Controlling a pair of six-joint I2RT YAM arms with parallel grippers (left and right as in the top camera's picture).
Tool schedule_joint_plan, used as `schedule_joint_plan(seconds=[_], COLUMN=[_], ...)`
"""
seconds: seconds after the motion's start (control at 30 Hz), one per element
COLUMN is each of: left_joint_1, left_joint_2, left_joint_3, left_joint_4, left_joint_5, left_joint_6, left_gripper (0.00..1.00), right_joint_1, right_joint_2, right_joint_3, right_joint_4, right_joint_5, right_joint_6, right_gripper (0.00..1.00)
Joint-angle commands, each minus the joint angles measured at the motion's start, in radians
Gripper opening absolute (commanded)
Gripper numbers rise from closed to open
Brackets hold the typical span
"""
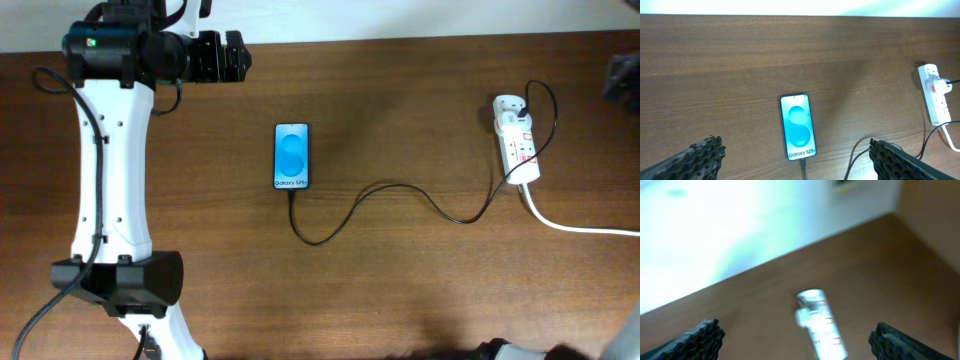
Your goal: Plug charger to phone and switch on socket
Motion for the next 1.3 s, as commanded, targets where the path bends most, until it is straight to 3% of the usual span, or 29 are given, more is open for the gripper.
schedule_joint_plan(seconds=[0.0, 0.2, 0.67, 1.0, 1.17, 1.27], left_joint_1=[0.001, 0.002, 0.002, 0.002, 0.002, 0.002], left_joint_2=[-0.023, -0.023, -0.023, -0.023, -0.023, -0.023], left_joint_3=[0.015, 0.015, 0.015, 0.015, 0.015, 0.015], left_joint_4=[0.002, 0.002, 0.001, 0.002, 0.002, 0.002], left_joint_5=[-0.003, -0.004, -0.004, -0.003, -0.004, -0.004], left_joint_6=[0.012, 0.012, 0.012, 0.012, 0.012, 0.012], left_gripper=[0.99, 0.99, 0.99, 0.99, 0.99, 0.99], right_joint_1=[0.121, 0.28, 0.288, 0.291, 0.394, 0.454], right_joint_2=[-0.07, -0.18, -0.415, -0.412, -0.499, -0.621], right_joint_3=[0.016, 0.016, 0.015, 0.01, -0.122, -0.328], right_joint_4=[-0.055, -0.298, -0.822, -0.798, -0.545, -0.29], right_joint_5=[-0.037, 0.021, 0.083, 0.09, 0.205, 0.24], right_joint_6=[-0.068, -0.153, -0.146, -0.146, -0.145, -0.145], right_gripper=[0.98, 0.98, 0.98, 0.98, 0.98, 0.98])
